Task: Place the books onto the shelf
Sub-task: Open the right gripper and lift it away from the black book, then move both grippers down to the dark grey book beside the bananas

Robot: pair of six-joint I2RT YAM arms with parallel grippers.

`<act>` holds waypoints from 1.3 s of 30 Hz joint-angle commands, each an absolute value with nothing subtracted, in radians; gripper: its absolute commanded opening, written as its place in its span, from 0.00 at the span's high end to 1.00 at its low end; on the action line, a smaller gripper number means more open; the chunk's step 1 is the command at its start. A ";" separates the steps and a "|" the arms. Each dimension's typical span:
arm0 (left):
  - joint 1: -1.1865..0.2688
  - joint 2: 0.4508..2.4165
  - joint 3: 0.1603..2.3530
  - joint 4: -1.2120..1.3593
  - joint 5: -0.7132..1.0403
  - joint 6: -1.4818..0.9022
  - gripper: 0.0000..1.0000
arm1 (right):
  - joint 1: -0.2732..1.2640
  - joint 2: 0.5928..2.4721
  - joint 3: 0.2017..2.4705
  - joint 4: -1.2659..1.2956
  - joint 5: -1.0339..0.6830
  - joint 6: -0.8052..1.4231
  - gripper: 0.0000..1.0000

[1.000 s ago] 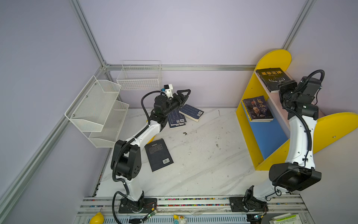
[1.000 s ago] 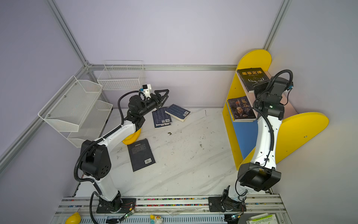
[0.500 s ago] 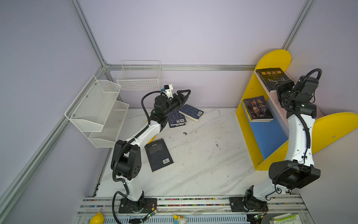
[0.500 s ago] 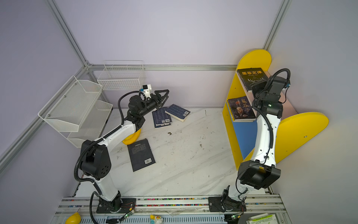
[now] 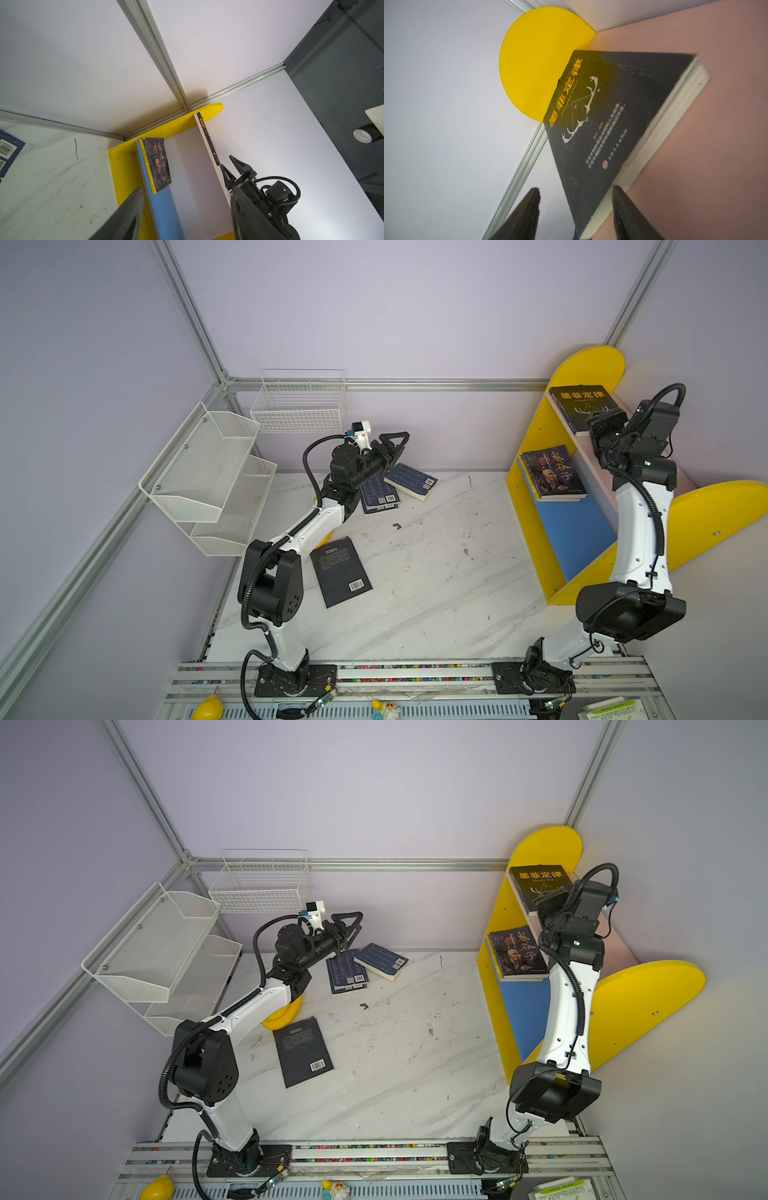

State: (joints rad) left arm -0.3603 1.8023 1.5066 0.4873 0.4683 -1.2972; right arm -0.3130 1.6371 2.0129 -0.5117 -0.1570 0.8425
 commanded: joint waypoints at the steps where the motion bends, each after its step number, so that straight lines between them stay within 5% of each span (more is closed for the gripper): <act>1: -0.353 1.738 1.471 0.489 0.476 -1.260 0.33 | -0.307 1.642 2.078 -0.536 -0.116 0.787 0.42; 10: -0.334 1.699 1.547 0.083 0.398 -0.967 0.21 | -0.039 1.740 2.427 -0.708 -0.063 0.415 0.42; 21: -0.303 1.666 1.519 -0.376 0.156 -0.688 0.06 | 0.303 1.706 1.969 -0.365 -0.076 0.391 0.37; 25: -0.295 1.576 1.388 -0.500 0.028 -0.671 0.00 | 0.424 1.808 1.901 -0.344 -0.106 0.391 0.33; 29: -0.275 1.455 1.206 -0.597 -0.094 -0.705 0.00 | 0.542 1.914 1.818 -0.299 -0.158 0.433 0.19; 39: -0.229 1.175 0.837 -0.736 -0.193 -0.869 0.00 | 0.722 2.155 1.782 -0.232 -0.346 0.399 0.20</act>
